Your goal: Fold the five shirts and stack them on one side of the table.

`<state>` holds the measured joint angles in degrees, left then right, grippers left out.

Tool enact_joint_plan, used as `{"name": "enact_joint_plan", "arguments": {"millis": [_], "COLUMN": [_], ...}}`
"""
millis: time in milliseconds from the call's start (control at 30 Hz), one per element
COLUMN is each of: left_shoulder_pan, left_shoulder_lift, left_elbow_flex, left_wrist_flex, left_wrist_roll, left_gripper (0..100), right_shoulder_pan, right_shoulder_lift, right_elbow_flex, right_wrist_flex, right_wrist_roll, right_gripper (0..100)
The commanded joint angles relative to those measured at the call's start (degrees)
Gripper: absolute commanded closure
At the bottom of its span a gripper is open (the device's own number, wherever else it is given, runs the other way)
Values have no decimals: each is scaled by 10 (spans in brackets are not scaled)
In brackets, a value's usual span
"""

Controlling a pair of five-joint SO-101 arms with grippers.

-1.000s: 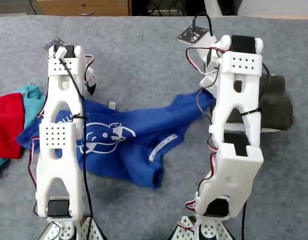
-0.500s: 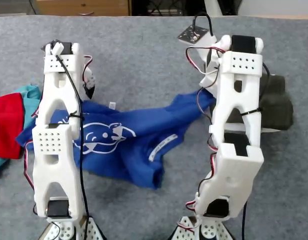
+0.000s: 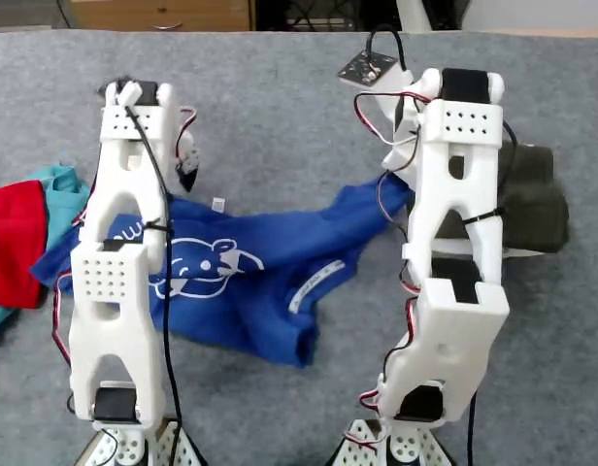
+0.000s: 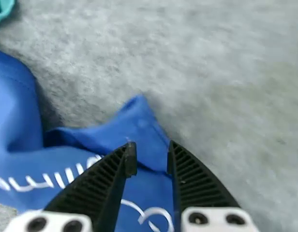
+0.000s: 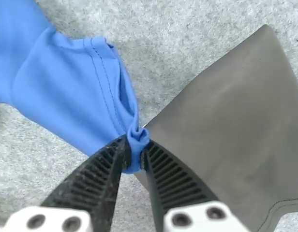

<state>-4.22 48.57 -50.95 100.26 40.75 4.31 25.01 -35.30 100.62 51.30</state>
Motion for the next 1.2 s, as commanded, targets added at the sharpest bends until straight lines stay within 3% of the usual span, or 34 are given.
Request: {"name": "enact_joint_plan", "arguments": {"millis": [0, 367, 700, 867, 1167], "left_shoulder_pan": [-36, -46, -3, 17, -12], "left_shoulder_lift": [13, 30, -109, -56, 19], "left_elbow_flex": [-31, -51, -16, 5, 5], "left_wrist_flex": [1, 6, 1, -22, -43], "left_wrist_roll": [9, 15, 16, 59, 82], "left_gripper": [868, 868, 866, 789, 786], "right_shoulder_pan": [-7, -8, -8, -8, -8], "right_shoulder_lift": [-6, -6, -6, -6, -6], "right_elbow_flex": [-3, -2, -2, -2, -2], "right_wrist_flex": [-6, -6, -6, -6, -6], "right_wrist_roll": [4, 4, 4, 4, 4], "right_gripper": [984, 984, 984, 984, 984]}}
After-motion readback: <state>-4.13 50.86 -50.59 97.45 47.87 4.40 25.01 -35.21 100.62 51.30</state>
